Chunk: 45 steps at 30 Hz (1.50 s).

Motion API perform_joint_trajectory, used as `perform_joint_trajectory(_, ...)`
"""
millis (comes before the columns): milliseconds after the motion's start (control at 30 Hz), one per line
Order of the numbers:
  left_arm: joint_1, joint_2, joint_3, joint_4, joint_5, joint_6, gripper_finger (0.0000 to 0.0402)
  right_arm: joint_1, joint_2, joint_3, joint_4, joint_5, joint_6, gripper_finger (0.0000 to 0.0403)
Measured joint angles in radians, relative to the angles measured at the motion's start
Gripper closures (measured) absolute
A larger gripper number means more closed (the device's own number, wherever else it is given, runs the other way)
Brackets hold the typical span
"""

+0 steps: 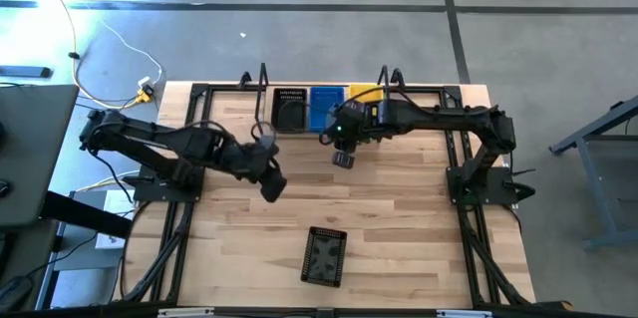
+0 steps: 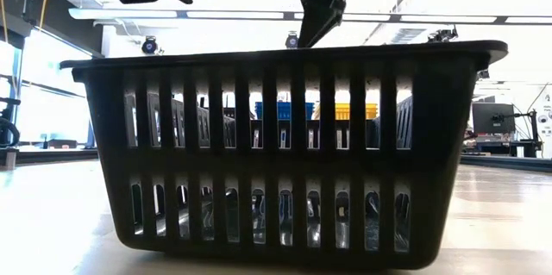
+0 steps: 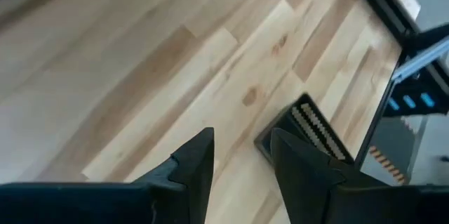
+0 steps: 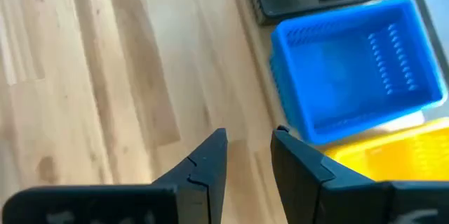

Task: Stack baskets on shelf by color
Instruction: Stack the black bin on top of the black bin on the shelf

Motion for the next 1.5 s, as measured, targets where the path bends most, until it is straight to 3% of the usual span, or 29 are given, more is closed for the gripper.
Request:
perform_joint_trajectory(267,-0.104,0.106,0.000,0.010,-0.010,-0.098,0.0270,0.056,0.000,0.002,-0.077,0.028,0.074,0.0304)
perform_joint_trajectory(400,-0.144,0.160,0.000,0.017,-0.018,-0.173,0.0270,0.068,0.000,0.002,-0.086,0.078,0.071,0.0304)
perform_joint_trajectory(733,-0.242,0.279,0.000,0.154,-0.063,-0.386,0.0270,0.052,-0.019,0.002,-0.139,0.074,0.010,0.0304)
perform_joint_trajectory(900,-0.291,0.335,0.000,0.207,-0.065,-0.359,0.0270,0.062,-0.039,0.002,-0.173,0.068,0.007,0.0304)
perform_joint_trajectory(1067,-0.344,0.368,0.000,0.224,-0.064,-0.328,0.0270,0.067,-0.044,0.002,-0.183,0.006,0.024,0.0304)
perform_joint_trajectory(1167,-0.361,0.385,0.000,0.244,-0.063,-0.407,0.0270,0.068,-0.044,0.002,-0.181,-0.056,0.066,0.0304)
perform_joint_trajectory(1300,-0.367,0.429,0.000,0.271,-0.052,-0.525,0.0270,0.085,-0.044,0.002,-0.179,-0.059,0.079,0.0304)
perform_joint_trajectory(1500,-0.345,0.492,0.000,0.366,-0.003,-0.544,0.0270,0.102,-0.043,0.002,-0.163,-0.058,0.073,0.0304)
